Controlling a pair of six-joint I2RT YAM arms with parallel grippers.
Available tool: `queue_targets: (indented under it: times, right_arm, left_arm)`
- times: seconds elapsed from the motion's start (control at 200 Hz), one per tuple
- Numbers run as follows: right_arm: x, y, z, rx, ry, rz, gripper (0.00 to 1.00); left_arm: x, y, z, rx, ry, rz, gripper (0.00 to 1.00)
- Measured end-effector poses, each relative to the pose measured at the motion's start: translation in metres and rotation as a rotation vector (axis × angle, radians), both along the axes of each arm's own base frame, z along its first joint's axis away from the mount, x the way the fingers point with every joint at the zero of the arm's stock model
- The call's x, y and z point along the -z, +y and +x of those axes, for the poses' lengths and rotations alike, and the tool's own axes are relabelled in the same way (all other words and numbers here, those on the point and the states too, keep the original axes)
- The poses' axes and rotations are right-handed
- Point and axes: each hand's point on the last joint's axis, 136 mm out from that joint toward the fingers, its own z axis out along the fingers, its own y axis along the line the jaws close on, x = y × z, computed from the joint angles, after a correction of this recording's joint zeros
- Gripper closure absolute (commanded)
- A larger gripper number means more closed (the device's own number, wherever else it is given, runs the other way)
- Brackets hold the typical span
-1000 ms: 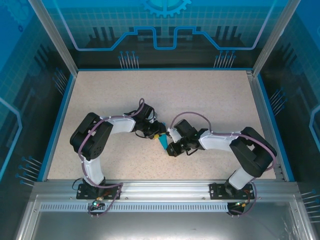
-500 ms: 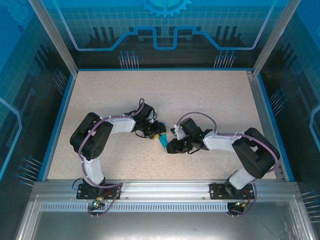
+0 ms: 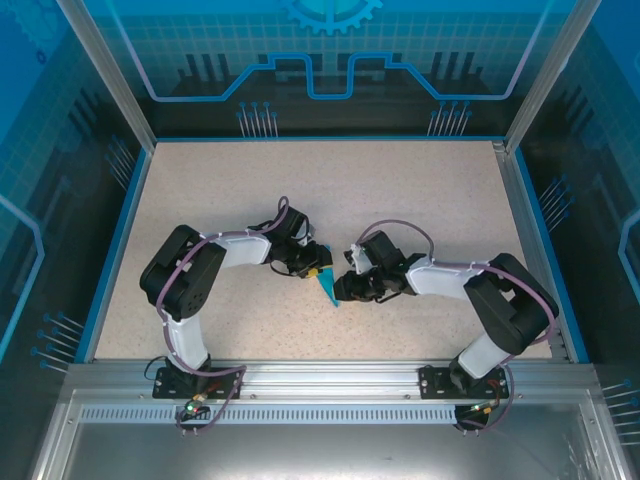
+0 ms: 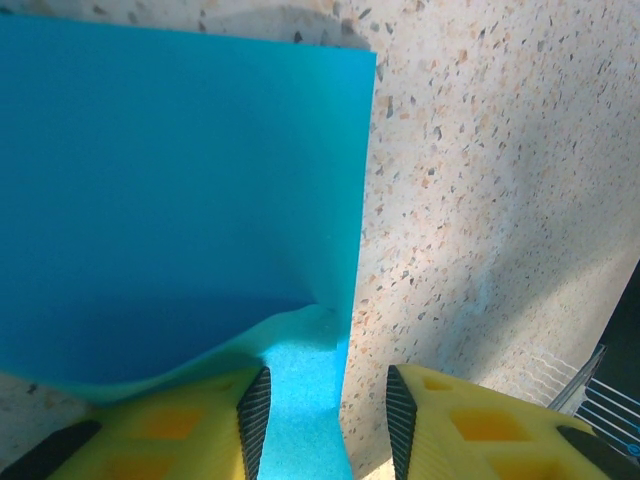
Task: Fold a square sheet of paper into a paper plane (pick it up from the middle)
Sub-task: Fold the wing for the fifth time at the center of the table.
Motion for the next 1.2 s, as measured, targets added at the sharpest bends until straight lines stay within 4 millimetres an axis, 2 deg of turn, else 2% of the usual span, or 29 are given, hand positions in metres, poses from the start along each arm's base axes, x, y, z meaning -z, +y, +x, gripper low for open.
queue_targets:
  times: [0.17, 0.35, 0.48, 0.71, 0.82, 1.01, 1.2]
  right_arm:
    - [0.010, 0.003, 0.002, 0.004, 0.040, 0.014, 0.78]
    - [0.017, 0.005, -0.001, -0.006, 0.073, 0.026, 0.95]
    - [0.016, 0.006, -0.002, -0.022, 0.072, 0.038, 1.00]
    - [0.025, 0.004, -0.004, -0.084, 0.038, -0.013, 0.97]
    - [0.026, 0.005, -0.004, -0.122, 0.005, -0.088, 0.90]
    - [0.029, 0.005, -0.006, -0.156, -0.023, -0.128, 0.89]
    - [0.022, 0.004, -0.010, -0.157, -0.044, -0.133, 0.77]
  left_arm:
    - [0.000, 0.000, 0.000, 0.000, 0.000, 0.000, 0.60]
    - [0.000, 0.000, 0.000, 0.000, 0.000, 0.000, 0.60]
    - [0.000, 0.000, 0.000, 0.000, 0.000, 0.000, 0.60]
    - [0.000, 0.000, 0.000, -0.001, 0.002, 0.000, 0.60]
    - [0.000, 0.000, 0.000, -0.002, 0.004, 0.001, 0.60]
    - [0.001, 0.001, 0.000, -0.018, 0.015, 0.004, 0.62]
    - [0.001, 0.001, 0.000, -0.024, 0.020, 0.005, 0.62]
